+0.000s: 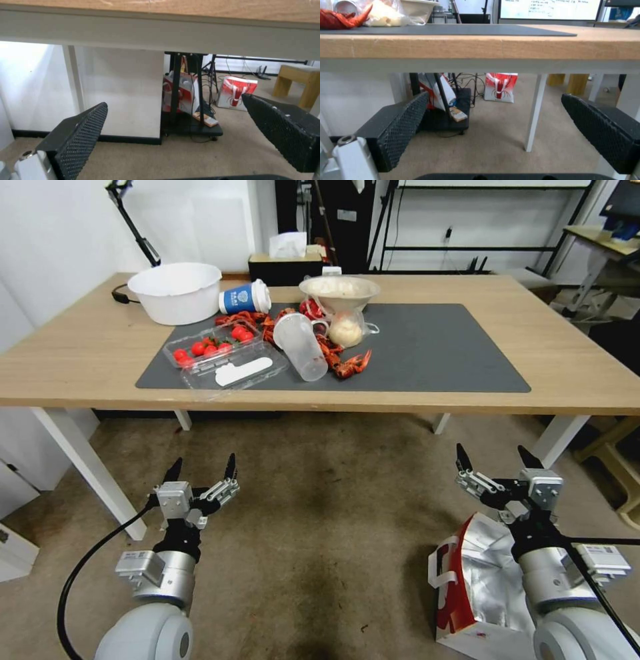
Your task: Pick up the food delivery bag from the floor and place it on the table.
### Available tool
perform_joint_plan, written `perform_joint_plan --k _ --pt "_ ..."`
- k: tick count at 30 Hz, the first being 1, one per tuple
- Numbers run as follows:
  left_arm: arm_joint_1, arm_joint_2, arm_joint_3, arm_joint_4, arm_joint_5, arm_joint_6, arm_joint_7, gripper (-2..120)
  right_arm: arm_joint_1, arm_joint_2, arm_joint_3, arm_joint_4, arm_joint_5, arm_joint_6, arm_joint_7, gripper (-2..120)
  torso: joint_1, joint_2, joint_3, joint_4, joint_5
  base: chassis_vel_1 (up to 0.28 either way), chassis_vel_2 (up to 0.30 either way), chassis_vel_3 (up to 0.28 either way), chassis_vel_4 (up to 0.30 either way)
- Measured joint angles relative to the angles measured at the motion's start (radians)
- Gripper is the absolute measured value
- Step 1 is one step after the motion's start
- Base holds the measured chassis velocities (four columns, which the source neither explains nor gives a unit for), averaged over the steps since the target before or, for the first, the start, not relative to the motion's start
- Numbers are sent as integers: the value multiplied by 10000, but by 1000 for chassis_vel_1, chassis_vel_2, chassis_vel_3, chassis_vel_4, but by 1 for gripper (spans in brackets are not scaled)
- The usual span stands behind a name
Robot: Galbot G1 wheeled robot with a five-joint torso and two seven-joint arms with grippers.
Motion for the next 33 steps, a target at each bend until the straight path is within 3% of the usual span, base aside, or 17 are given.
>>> perform_joint_plan --k 15,33 --pt "0 7 -3 0 1 -5 0 100 -6 7 -20 -7 -4 7 -3 100 -112 -319 -208 0 0 0 0 0 0" --pt "12 5 -17 22 -15 -80 -6 100 -39 28 -43 -2 -24 55 -12 100 -452 -1314 -859 0 0 0 0 0 0"
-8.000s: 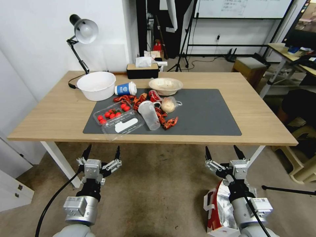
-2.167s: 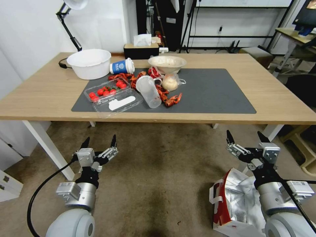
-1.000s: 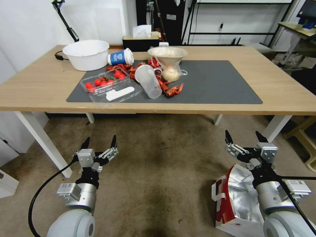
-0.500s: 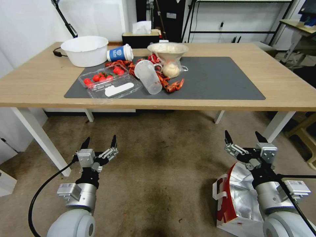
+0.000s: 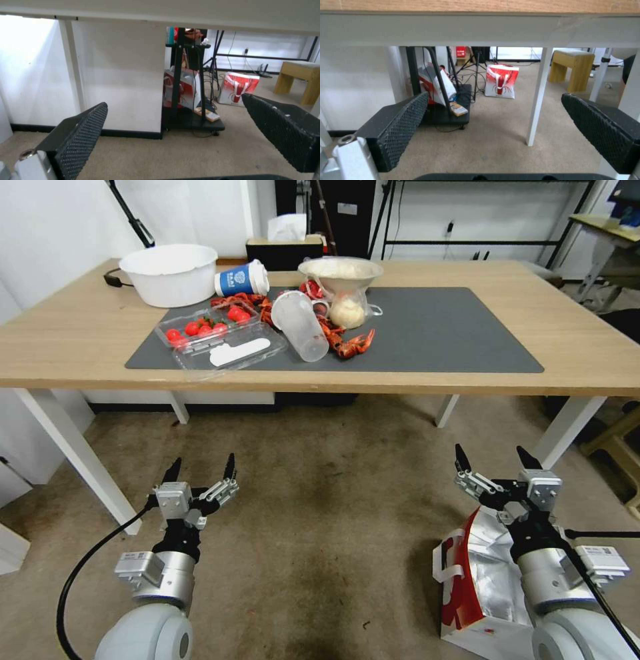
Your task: Pick up the food delivery bag from the floor and place it on the table.
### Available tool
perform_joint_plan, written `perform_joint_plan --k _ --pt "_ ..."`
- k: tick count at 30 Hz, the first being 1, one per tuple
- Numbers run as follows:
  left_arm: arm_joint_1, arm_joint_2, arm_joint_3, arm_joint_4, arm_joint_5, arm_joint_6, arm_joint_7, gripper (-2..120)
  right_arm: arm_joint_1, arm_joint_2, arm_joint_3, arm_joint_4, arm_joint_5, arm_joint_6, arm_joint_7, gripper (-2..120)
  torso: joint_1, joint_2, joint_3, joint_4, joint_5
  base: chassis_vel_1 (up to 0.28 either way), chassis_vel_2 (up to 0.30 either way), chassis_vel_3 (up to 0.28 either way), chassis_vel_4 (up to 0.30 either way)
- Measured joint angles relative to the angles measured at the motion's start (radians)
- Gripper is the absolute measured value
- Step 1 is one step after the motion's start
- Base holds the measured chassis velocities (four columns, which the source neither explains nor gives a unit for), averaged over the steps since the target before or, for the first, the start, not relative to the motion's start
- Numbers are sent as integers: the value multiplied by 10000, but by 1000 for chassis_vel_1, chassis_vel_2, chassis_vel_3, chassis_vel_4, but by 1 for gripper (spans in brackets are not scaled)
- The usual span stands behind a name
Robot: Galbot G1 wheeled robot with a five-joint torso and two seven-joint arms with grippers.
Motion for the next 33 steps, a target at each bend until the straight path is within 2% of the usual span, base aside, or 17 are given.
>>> perform_joint_plan --k 10,19,22,33 --pt "-7 -1 6 26 -6 -25 0 100 14 -7 -12 -7 0 11 -2 100 -190 -578 -389 0 0 0 0 0 0" --pt "-10 1 6 46 -7 -34 4 100 19 -14 -13 -16 0 11 -5 100 -277 -830 -557 0 0 0 0 0 0" --pt "-9 -3 9 54 -7 -49 11 100 21 -26 -13 -19 0 13 -5 100 -333 -1049 -717 0 0 0 0 0 0" --pt "-3 -10 5 58 -7 -63 21 100 2 -32 -8 -18 -2 15 -5 100 -439 -1454 -1017 0 -1 0 0 0 0"
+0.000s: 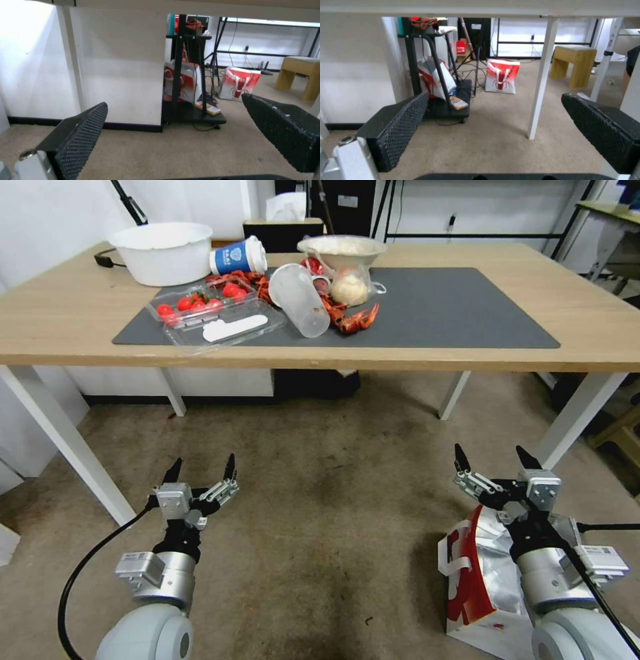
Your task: Pick up the food delivery bag from the floor and place it on the table.
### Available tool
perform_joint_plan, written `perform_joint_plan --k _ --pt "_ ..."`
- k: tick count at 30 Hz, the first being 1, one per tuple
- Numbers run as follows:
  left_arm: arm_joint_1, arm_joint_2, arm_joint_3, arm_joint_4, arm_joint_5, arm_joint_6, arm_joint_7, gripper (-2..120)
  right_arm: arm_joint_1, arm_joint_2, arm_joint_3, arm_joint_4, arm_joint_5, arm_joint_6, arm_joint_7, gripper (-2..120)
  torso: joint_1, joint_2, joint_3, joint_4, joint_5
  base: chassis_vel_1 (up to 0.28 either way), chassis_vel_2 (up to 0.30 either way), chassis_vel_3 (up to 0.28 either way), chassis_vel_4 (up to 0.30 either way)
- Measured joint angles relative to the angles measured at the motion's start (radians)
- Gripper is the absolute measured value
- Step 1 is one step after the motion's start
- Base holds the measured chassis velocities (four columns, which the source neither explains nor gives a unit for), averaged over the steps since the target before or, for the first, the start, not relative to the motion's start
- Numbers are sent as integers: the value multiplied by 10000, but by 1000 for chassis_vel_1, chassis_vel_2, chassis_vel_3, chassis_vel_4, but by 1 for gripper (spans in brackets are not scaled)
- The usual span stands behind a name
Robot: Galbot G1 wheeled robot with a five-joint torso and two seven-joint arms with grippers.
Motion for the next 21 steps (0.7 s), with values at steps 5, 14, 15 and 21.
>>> perform_joint_plan --k 5,14,15,21 --pt "3 -3 4 1 1 -8 4 100 -9 -2 6 1 0 7 0 100 -49 -203 -151 0 1 0 0 0 0" --pt "3 -15 5 29 2 -22 9 100 -23 -12 -4 0 -4 15 -1 100 -120 -494 -371 0 1 0 0 0 0" --pt "3 -17 6 32 3 -25 9 100 -22 -18 -4 -2 -3 15 -1 100 -125 -531 -404 0 0 0 0 0 0" --pt "-1 -21 10 36 4 -30 12 100 -19 -23 -4 -19 -7 15 -1 100 -180 -843 -661 0 0 0 0 0 0"
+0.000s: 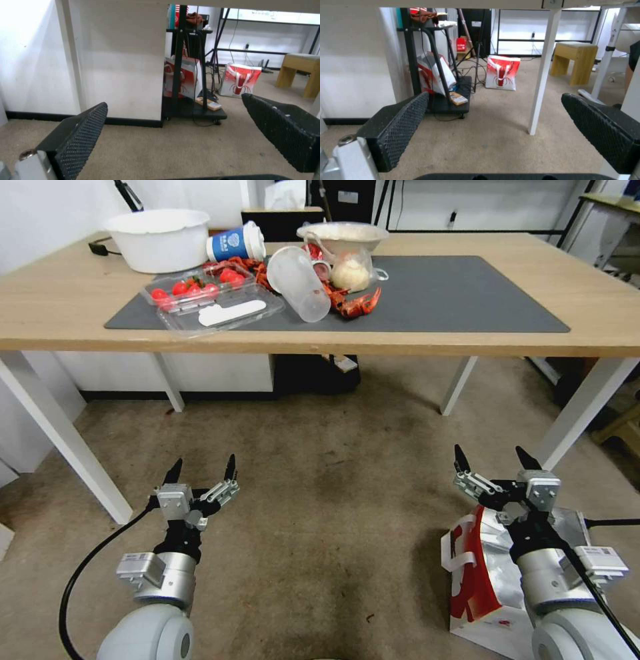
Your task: Pick up the food delivery bag from the floor and place it on the table.
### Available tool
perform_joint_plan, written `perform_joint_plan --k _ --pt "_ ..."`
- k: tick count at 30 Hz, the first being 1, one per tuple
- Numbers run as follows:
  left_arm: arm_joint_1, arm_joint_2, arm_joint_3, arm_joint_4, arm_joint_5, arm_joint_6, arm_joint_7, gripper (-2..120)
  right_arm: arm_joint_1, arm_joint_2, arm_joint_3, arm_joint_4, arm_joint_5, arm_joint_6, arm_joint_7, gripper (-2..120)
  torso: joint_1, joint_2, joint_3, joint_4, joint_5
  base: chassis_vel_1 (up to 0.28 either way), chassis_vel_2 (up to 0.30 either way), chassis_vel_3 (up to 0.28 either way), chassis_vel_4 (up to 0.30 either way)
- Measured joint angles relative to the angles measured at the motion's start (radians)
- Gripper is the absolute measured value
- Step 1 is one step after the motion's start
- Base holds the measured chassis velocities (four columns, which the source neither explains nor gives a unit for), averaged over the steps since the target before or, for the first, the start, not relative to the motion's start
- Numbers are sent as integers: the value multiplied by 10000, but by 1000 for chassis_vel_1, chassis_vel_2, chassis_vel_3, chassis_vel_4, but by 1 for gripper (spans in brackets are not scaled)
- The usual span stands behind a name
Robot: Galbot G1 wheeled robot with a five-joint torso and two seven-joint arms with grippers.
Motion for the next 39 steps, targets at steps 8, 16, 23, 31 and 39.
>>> perform_joint_plan --k 8,16,23,31,39 --pt "-10 3 1 19 0 0 4 100 4 5 -2 -12 -12 0 0 100 -52 -372 -321 0 0 0 0 0 0" --pt "-17 4 5 32 0 0 4 100 6 7 -6 -23 -15 0 0 100 -77 -550 -474 0 0 0 0 0 0" --pt "-20 -2 13 69 0 -1 5 100 6 -12 -5 -41 -18 0 0 100 -109 -786 -678 0 0 0 0 0 0" --pt "-84 -4 14 179 0 -31 17 100 11 -85 9 -129 -18 -1 9 100 -118 -1192 -1023 0 0 0 0 0 0" --pt "-112 21 -5 221 -4 -41 29 100 48 -94 10 -157 -15 -5 12 100 -161 -1289 -1022 0 0 0 0 0 0"
